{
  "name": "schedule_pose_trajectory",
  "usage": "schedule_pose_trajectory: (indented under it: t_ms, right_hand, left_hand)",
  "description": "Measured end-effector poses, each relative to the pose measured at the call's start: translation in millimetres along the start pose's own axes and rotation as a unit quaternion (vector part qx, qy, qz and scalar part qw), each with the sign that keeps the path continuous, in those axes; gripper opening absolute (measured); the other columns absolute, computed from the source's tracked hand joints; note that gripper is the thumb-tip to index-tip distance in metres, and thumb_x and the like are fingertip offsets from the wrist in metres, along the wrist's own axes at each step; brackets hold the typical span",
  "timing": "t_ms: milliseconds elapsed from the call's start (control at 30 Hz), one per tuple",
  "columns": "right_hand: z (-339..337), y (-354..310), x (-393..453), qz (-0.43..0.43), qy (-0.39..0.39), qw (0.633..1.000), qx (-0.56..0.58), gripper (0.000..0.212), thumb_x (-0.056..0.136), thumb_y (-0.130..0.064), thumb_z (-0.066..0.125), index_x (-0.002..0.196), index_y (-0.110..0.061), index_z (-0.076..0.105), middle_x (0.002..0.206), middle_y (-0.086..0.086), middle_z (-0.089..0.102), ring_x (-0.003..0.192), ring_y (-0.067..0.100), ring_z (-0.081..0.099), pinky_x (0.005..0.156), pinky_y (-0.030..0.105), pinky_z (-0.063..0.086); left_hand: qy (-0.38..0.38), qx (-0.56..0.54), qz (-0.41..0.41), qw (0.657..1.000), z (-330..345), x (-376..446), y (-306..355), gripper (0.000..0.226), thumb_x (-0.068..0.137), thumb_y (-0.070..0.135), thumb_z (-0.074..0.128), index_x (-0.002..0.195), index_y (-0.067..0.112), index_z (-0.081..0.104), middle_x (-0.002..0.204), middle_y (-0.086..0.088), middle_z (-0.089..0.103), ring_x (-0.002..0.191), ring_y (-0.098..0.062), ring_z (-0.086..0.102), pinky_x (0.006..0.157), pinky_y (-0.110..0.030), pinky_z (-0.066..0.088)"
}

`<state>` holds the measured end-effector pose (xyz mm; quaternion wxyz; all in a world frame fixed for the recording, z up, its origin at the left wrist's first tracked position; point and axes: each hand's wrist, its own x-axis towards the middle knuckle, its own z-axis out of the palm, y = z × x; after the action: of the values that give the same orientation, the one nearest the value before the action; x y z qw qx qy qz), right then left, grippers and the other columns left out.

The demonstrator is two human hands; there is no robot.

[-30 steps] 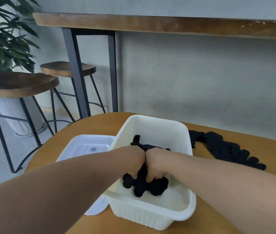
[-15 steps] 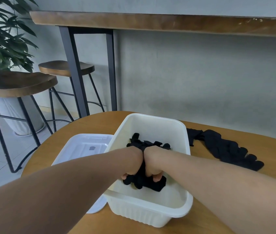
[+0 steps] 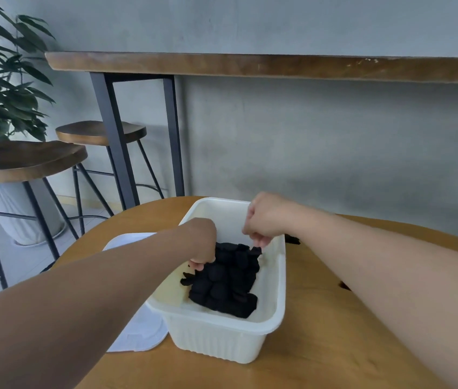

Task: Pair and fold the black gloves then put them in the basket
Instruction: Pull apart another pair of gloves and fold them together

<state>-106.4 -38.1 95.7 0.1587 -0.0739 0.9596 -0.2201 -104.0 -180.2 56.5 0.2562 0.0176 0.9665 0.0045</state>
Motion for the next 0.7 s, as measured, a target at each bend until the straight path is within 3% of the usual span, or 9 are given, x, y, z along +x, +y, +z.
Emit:
schedule_pose_trajectory:
  t_ms: [67,133,200,333,467,567,633,700]
  right_hand:
    - [-11.7,4.6,-8.5,0.000,0.036,0.999,0.025,0.016,0.093,-0.010,0.056,0.092,-0.002,0.069,0.088,0.013,0.077,0.076,0.024,0.073,0.080,0.029,0.060]
    - [-23.5,14.0,-18.5,-0.003,0.086,0.995,0.058,0.014,0.092,-0.012,0.057,0.094,-0.003,0.068,0.080,0.011,0.076,0.064,0.021,0.071,0.061,0.022,0.057]
    - [-33.4,25.8,-28.4,-0.005,0.136,0.987,0.086,0.010,0.091,-0.018,0.060,0.089,-0.009,0.064,0.072,0.007,0.074,0.052,0.016,0.064,0.053,0.020,0.050]
    - [-57.6,69.9,-53.7,-0.004,0.263,0.956,0.133,0.023,0.090,-0.035,0.064,0.078,-0.015,0.065,0.069,0.000,0.070,0.052,0.013,0.058,0.053,0.024,0.044]
    - [-72.6,129.2,-76.0,0.022,0.311,0.933,0.181,0.025,0.092,-0.037,0.064,0.078,-0.016,0.065,0.071,-0.003,0.070,0.054,0.009,0.060,0.057,0.025,0.048]
    - [-67.6,179.7,-84.6,0.064,0.310,0.928,0.198,0.023,0.092,-0.033,0.063,0.079,-0.015,0.066,0.070,-0.002,0.069,0.045,0.002,0.058,0.051,0.023,0.050]
    - [-53.9,211.0,-85.8,0.097,0.289,0.931,0.200,0.021,0.092,-0.029,0.063,0.078,-0.014,0.066,0.063,-0.002,0.066,0.039,0.001,0.054,0.044,0.018,0.045]
    - [-33.9,237.4,-84.5,0.118,0.250,0.943,0.185,0.017,0.091,-0.027,0.064,0.081,-0.014,0.068,0.064,-0.004,0.064,0.046,0.002,0.057,0.040,0.012,0.040]
  left_hand:
    - [0.066,-0.038,0.008,0.997,-10.2,-6.1,2.6,0.010,0.094,0.022,0.056,0.092,0.014,0.061,0.067,0.005,0.057,0.056,-0.007,0.054,0.047,-0.016,0.040]
    - [0.161,-0.024,0.036,0.986,-20.3,-17.1,11.4,0.018,0.095,0.025,0.053,0.100,0.009,0.062,0.081,0.002,0.057,0.071,-0.013,0.055,0.051,-0.018,0.040]
    - [0.240,-0.089,0.065,0.965,-27.8,-26.3,24.4,0.019,0.093,0.026,0.052,0.095,0.009,0.058,0.089,-0.002,0.058,0.077,-0.018,0.052,0.060,-0.024,0.041]
    - [0.321,-0.253,0.125,0.904,-44.9,-41.2,82.2,0.024,0.085,0.017,0.055,0.066,0.019,0.041,0.064,0.004,0.045,0.054,-0.013,0.040,0.047,-0.024,0.028]
    - [0.304,-0.282,0.202,0.887,-39.5,-44.5,158.2,0.022,0.085,0.016,0.057,0.068,0.018,0.043,0.066,0.005,0.046,0.058,-0.015,0.044,0.048,-0.025,0.030]
    - [0.237,-0.264,0.216,0.910,-16.2,-26.5,209.1,0.017,0.087,0.017,0.057,0.073,0.019,0.047,0.075,0.001,0.053,0.069,-0.018,0.051,0.054,-0.026,0.039]
    - [0.176,-0.233,0.214,0.932,6.2,-10.0,233.0,0.006,0.089,0.020,0.058,0.087,0.015,0.056,0.088,-0.003,0.061,0.078,-0.020,0.059,0.065,-0.030,0.049]
    - [0.128,-0.193,0.200,0.952,34.9,10.6,246.3,0.016,0.091,0.023,0.058,0.101,0.010,0.059,0.101,-0.007,0.066,0.089,-0.024,0.064,0.075,-0.035,0.052]
